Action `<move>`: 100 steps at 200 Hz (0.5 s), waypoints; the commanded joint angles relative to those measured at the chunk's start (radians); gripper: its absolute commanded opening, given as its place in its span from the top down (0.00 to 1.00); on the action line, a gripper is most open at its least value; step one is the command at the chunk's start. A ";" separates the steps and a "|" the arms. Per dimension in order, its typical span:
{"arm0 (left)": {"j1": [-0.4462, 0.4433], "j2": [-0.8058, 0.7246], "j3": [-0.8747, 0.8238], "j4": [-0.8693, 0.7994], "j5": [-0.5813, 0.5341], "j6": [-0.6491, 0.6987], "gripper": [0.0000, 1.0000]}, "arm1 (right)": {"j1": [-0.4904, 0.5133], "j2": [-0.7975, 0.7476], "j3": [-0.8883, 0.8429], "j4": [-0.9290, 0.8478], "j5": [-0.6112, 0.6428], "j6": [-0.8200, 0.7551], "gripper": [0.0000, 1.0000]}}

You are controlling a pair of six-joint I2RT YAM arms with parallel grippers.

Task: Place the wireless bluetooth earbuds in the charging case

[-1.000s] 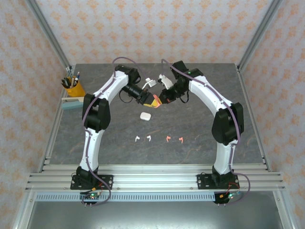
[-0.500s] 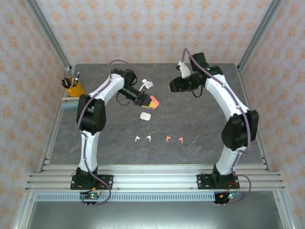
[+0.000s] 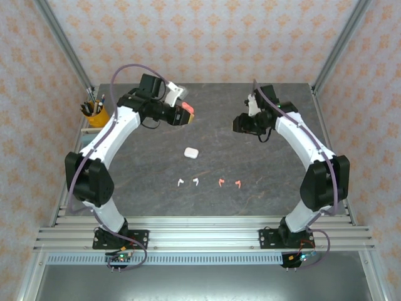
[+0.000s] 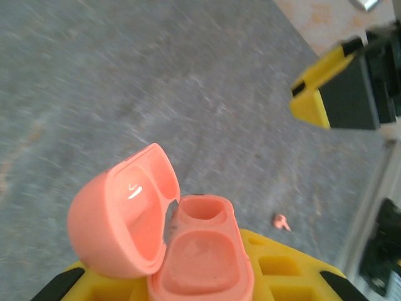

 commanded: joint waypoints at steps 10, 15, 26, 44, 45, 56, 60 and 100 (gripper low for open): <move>-0.055 -0.125 -0.082 0.204 -0.314 -0.089 1.00 | -0.001 -0.095 -0.075 0.072 0.111 0.186 0.52; -0.060 -0.142 -0.101 0.231 -0.356 -0.101 1.00 | -0.001 -0.101 -0.091 0.076 0.116 0.211 0.52; -0.069 -0.175 -0.140 0.288 -0.438 -0.132 1.00 | 0.006 -0.114 -0.123 0.081 0.127 0.249 0.52; -0.075 -0.223 -0.229 0.414 -0.513 -0.164 1.00 | 0.039 -0.128 -0.170 0.079 0.166 0.288 0.52; -0.075 -0.227 -0.236 0.422 -0.520 -0.167 1.00 | 0.042 -0.128 -0.173 0.077 0.171 0.290 0.52; -0.083 -0.260 -0.307 0.521 -0.580 -0.182 1.00 | 0.075 -0.131 -0.189 0.059 0.212 0.306 0.52; -0.089 -0.271 -0.333 0.551 -0.606 -0.185 1.00 | 0.087 -0.131 -0.195 0.052 0.226 0.311 0.51; -0.120 -0.358 -0.531 0.761 -0.676 -0.199 1.00 | 0.228 -0.125 -0.264 0.036 0.344 0.455 0.51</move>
